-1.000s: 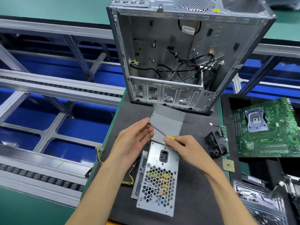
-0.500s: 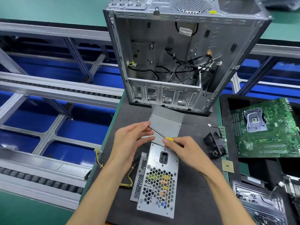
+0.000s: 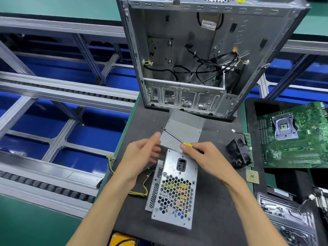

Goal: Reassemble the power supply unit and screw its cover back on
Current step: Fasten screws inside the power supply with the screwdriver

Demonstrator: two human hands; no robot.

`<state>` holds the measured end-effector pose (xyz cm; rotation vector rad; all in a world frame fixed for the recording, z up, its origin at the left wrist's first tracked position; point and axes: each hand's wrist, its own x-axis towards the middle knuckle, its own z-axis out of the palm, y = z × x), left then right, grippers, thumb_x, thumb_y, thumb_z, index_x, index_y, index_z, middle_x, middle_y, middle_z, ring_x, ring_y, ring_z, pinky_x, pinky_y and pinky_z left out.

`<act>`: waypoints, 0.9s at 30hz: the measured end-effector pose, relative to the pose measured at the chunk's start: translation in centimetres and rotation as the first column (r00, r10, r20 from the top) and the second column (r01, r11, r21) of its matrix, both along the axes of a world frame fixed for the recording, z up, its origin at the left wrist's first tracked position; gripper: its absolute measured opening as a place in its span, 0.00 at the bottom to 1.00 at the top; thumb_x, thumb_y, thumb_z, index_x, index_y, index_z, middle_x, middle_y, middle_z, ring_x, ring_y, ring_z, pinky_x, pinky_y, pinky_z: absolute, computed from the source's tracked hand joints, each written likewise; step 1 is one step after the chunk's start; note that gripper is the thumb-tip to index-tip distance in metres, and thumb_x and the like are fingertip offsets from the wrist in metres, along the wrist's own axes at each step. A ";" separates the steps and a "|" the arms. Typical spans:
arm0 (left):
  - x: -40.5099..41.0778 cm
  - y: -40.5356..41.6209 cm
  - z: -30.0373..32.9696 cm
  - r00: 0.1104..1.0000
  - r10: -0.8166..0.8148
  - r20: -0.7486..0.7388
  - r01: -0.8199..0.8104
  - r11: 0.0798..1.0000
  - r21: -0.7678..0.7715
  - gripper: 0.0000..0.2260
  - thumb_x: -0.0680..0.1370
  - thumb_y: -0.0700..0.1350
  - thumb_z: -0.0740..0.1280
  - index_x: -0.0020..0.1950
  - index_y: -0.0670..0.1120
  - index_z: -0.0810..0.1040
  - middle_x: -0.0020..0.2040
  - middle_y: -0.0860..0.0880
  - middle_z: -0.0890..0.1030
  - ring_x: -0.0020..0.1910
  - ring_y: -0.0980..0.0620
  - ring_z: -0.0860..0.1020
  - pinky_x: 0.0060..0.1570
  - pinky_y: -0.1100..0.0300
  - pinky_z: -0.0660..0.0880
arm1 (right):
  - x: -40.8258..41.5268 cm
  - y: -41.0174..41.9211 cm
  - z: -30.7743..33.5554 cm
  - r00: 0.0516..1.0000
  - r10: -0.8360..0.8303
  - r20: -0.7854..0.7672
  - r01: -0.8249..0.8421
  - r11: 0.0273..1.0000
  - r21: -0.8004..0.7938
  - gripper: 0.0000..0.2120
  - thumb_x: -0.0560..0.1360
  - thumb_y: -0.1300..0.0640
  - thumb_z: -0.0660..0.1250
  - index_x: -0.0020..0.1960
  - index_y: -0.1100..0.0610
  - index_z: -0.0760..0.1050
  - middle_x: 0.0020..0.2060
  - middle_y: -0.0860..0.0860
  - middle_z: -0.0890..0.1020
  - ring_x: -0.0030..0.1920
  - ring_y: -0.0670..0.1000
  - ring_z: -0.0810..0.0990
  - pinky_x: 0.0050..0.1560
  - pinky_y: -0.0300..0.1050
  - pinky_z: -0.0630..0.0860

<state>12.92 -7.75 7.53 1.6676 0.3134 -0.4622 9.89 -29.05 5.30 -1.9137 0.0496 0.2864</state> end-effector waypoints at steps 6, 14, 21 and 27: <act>-2.3 -0.2 0.1 0.915 -0.364 -0.173 0.339 0.928 -0.155 0.11 0.82 0.48 0.67 0.60 0.45 0.84 0.54 0.45 0.87 0.54 0.48 0.85 0.53 0.59 0.81 | 0.1 0.3 0.0 0.999 -0.012 0.038 0.013 1.000 -0.020 0.31 0.80 0.42 0.67 0.37 0.70 0.71 0.28 0.50 0.62 0.29 0.47 0.59 0.30 0.38 0.57; -2.5 -0.8 0.7 0.905 -0.386 -0.179 0.357 0.918 -0.175 0.10 0.83 0.41 0.65 0.60 0.41 0.84 0.54 0.41 0.86 0.58 0.40 0.83 0.60 0.51 0.80 | -0.5 0.5 0.0 0.993 -0.099 0.067 0.102 0.994 -0.042 0.23 0.80 0.42 0.67 0.39 0.60 0.81 0.25 0.49 0.68 0.28 0.44 0.64 0.30 0.35 0.61; -3.0 -0.6 0.4 0.919 -0.353 -0.175 0.315 0.925 -0.211 0.11 0.83 0.42 0.64 0.60 0.41 0.84 0.54 0.41 0.86 0.57 0.40 0.84 0.58 0.52 0.81 | -1.6 -0.7 0.6 0.900 -0.340 0.272 0.369 0.927 -0.063 0.14 0.81 0.41 0.65 0.43 0.47 0.83 0.30 0.52 0.71 0.31 0.45 0.68 0.34 0.40 0.63; -3.3 -0.7 0.8 0.929 -0.328 -0.170 0.299 0.938 -0.172 0.11 0.83 0.42 0.64 0.60 0.39 0.84 0.55 0.39 0.86 0.59 0.38 0.82 0.65 0.45 0.76 | -3.0 -1.7 2.1 0.910 -0.362 0.202 0.359 0.932 0.052 0.16 0.77 0.38 0.59 0.48 0.49 0.75 0.28 0.44 0.67 0.30 0.45 0.64 0.31 0.38 0.62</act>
